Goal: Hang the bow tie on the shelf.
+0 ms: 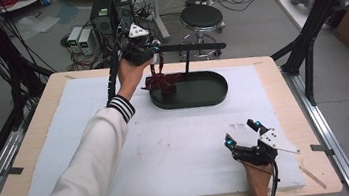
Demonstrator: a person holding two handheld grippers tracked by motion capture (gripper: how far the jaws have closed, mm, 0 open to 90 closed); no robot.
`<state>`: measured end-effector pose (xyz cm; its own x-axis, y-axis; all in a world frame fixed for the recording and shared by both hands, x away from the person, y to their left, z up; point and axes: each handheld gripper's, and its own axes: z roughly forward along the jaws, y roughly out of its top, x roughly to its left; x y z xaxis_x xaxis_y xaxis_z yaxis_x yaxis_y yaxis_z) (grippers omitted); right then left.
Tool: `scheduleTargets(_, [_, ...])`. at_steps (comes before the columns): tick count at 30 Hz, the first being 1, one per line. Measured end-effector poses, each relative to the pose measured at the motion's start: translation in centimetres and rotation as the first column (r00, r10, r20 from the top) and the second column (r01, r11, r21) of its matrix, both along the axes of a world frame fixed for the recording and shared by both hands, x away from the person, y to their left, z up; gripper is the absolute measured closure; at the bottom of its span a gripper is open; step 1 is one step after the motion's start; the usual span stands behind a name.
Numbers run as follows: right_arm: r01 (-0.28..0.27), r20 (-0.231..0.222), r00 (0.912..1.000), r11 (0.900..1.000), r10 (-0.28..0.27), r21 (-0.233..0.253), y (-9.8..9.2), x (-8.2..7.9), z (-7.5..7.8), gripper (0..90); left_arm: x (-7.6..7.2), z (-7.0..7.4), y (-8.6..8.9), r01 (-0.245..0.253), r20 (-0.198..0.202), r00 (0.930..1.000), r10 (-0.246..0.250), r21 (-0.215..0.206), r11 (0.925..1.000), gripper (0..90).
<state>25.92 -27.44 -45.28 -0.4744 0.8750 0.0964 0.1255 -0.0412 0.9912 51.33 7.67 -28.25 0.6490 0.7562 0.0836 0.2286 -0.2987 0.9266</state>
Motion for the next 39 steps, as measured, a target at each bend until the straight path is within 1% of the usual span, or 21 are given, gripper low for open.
scheduleTargets(2, [0.001,0.000,1.0000,1.000,-0.001,0.001,0.0,0.0,0.0,3.4,0.0,-0.1,0.1,-0.004,-0.002,1.0000,0.004,0.008,1.0000,87.1])
scheduleTargets(3, [0.002,0.000,1.0000,1.000,-0.002,0.001,0.0,0.0,0.0,3.4,0.0,-0.2,0.1,-0.005,-0.004,1.0000,0.005,0.003,1.0000,87.2])
scheduleTargets(5, [0.001,0.000,1.0000,1.000,-0.001,0.001,0.0,0.0,0.0,3.4,0.0,-0.3,0.3,-0.007,-0.008,0.9999,0.007,0.013,0.9999,87.0])
scheduleTargets(7, [0.000,-0.002,1.0000,1.000,0.000,0.002,0.0,0.0,0.0,3.4,0.0,-0.5,0.4,-0.007,-0.013,0.9999,0.007,0.007,1.0000,86.7])
scheduleTargets(8, [0.001,-0.001,1.0000,1.000,-0.001,0.001,0.0,0.0,0.0,3.4,0.0,-0.6,0.5,-0.009,-0.015,0.9999,0.009,0.013,0.9999,86.2])
scheduleTargets(9, [0.002,0.000,1.0000,1.000,-0.002,0.002,0.0,0.0,0.0,3.4,0.1,-0.6,0.6,-0.010,-0.017,0.9998,0.010,0.012,0.9999,85.4])
scheduleTargets(11, [0.001,-0.001,1.0000,1.000,-0.001,0.001,0.0,0.0,0.0,3.4,0.1,-0.8,0.7,-0.011,-0.032,0.9994,0.011,0.011,0.9999,80.5])
scheduleTargets(15, [0.003,0.006,1.0000,1.000,-0.003,-0.003,0.0,0.0,0.0,3.4,0.0,-1.0,1.1,-0.025,-0.033,0.9991,0.025,0.009,0.9996,75.6])
scheduleTargets(19, [0.004,0.005,1.0000,1.000,-0.004,-0.002,0.0,0.0,0.0,3.4,-0.1,-1.3,1.6,-0.035,-0.045,0.9984,0.035,0.005,0.9994,64.9])
scheduleTargets(20, [0.002,0.004,1.0000,1.000,-0.002,-0.004,0.0,0.0,0.0,3.4,-0.2,-1.4,1.7,-0.036,-0.050,0.9981,0.036,-0.003,0.9993,61.6])
scheduleTargets(22, [-0.001,0.003,1.0000,1.000,0.001,0.000,0.0,0.0,0.0,3.4,-0.3,-1.6,2.0,-0.024,-0.064,0.9977,0.024,-0.010,0.9997,53.6])
scheduleTargets(23, [-0.001,0.009,1.0000,1.000,0.001,-0.003,-0.1,0.0,0.0,3.4,-0.4,-1.7,2.1,-0.014,-0.068,0.9976,0.014,-0.005,0.9999,49.8])
scheduleTargets(25, [0.000,0.009,1.0000,1.000,0.000,-0.003,-0.1,0.0,0.0,3.4,-0.5,-2.0,2.3,-0.006,-0.076,0.9971,0.006,-0.003,1.0000,37.6])
scheduleTargets(26, [0.000,0.009,1.0000,1.000,0.000,-0.005,-0.1,0.0,0.0,3.4,-0.6,-2.1,2.4,0.000,-0.074,0.9972,0.000,-0.003,1.0000,32.9])
scheduleTargets(29, [-0.001,0.009,1.0000,1.000,0.001,-0.003,0.0,0.0,0.0,3.4,-1.0,-2.4,3.2,0.013,-0.045,0.9989,-0.013,-0.004,0.9999,16.5])
scheduleTargets(30, [-0.003,0.009,1.0000,1.000,0.003,-0.003,-0.1,0.0,0.0,3.4,-1.3,-2.6,3.7,0.019,-0.031,0.9993,-0.020,-0.014,0.9997,13.8])
scheduleTargets(32, [-0.003,0.006,1.0000,1.000,0.003,0.000,0.0,0.0,0.0,3.4,-2.0,-3.0,4.5,0.020,-0.008,0.9998,-0.020,-0.026,0.9995,13.4])
scheduleTargets(35, [-0.003,0.006,1.0000,1.000,0.003,-0.002,0.0,-0.1,0.0,3.4,-3.2,-3.6,6.0,0.040,0.020,0.9990,-0.039,-0.057,0.9976,13.3])
scheduleTargets(37, [-0.001,0.007,1.0000,1.000,0.001,-0.002,0.0,-0.1,0.0,3.4,-4.4,-4.2,7.1,0.054,0.036,0.9981,-0.051,-0.078,0.9955,13.3])
scheduleTargets(38, [0.001,0.009,1.0000,1.000,-0.001,-0.006,0.0,-0.1,0.0,3.4,-5.2,-4.6,7.8,0.059,0.045,0.9975,-0.056,-0.078,0.9952,13.3])
scheduleTargets(39, [0.002,0.011,0.9999,1.000,-0.002,-0.007,0.0,-0.1,0.0,3.4,-6.0,-5.0,8.5,0.061,0.054,0.9970,-0.056,-0.087,0.9944,13.3])
